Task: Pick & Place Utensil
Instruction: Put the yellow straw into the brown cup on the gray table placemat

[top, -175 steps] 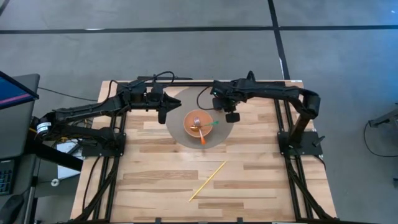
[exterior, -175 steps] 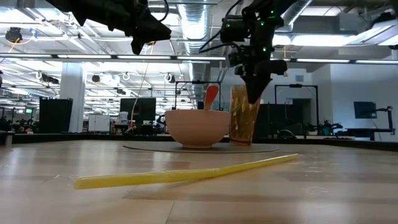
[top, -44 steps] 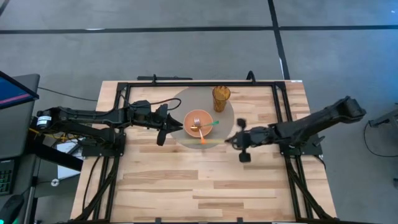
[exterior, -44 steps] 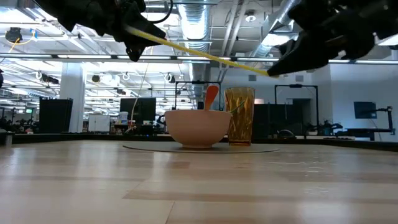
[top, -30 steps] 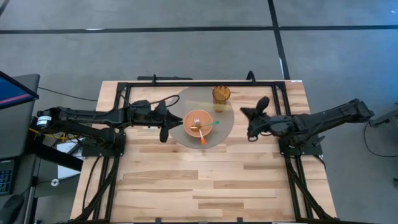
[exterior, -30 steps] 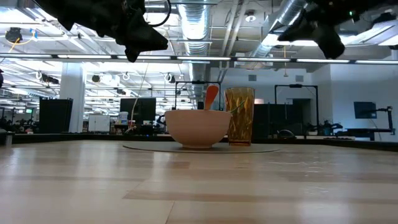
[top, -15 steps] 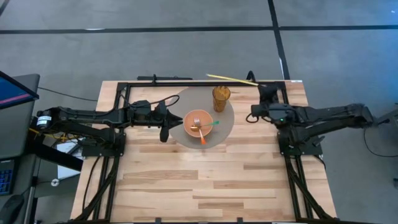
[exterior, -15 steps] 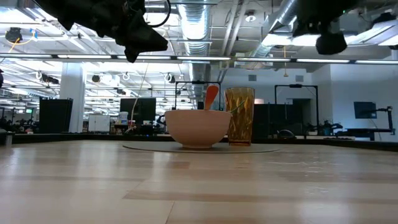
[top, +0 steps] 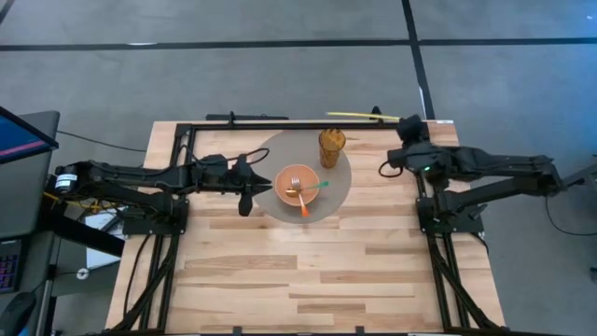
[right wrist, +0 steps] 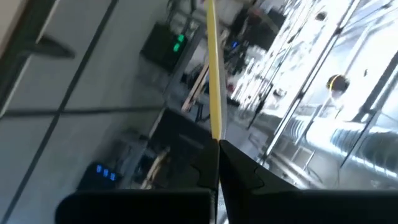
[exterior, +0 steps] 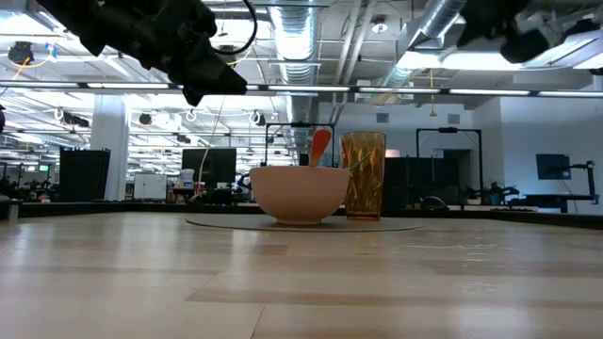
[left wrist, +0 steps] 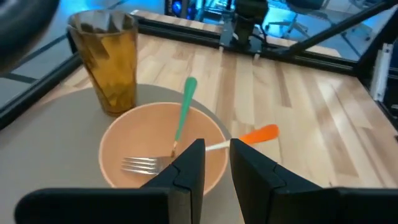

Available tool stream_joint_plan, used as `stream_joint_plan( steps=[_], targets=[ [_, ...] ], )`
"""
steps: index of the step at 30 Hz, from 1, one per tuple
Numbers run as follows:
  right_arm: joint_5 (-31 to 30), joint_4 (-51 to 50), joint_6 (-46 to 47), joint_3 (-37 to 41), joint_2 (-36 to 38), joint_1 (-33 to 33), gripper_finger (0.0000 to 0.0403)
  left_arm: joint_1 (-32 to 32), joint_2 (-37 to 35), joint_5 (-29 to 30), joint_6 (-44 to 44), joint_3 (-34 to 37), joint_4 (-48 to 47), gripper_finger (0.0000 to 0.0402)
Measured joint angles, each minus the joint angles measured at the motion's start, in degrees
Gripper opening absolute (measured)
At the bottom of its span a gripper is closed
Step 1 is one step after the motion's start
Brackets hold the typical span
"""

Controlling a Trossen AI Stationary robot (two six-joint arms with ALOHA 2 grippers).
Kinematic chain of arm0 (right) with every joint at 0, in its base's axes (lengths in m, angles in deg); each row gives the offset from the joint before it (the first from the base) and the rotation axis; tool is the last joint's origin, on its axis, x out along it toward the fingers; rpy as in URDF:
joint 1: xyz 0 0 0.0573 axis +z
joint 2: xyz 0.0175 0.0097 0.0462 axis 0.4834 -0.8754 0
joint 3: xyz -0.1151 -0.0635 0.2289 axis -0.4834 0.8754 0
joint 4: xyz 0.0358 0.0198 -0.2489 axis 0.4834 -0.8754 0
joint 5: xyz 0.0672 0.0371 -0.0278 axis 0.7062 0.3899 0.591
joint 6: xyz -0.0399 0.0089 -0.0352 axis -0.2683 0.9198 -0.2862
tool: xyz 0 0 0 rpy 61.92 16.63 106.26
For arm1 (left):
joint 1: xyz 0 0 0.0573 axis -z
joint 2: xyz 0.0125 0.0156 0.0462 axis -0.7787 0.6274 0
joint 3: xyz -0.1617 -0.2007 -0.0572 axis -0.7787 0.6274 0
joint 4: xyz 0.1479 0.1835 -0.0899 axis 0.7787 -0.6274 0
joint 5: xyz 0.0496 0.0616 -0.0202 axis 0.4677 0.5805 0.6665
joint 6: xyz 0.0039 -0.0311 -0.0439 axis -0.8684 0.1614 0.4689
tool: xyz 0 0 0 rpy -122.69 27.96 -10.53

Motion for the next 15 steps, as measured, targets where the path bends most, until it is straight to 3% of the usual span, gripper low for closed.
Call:
stream_joint_plan(
  steps=[6,15],
  targets=[
    [5.27,-0.76,-6.12,-6.86,-0.77,2.24,0.0000,0.00,0.00,2.59,0.00,0.00,1.78,0.0076],
    [6.38,-6.22,-6.25,-7.31,-5.94,2.02,0.0000,0.00,0.00,2.69,0.30,0.00,2.14,0.0076]
  ],
)
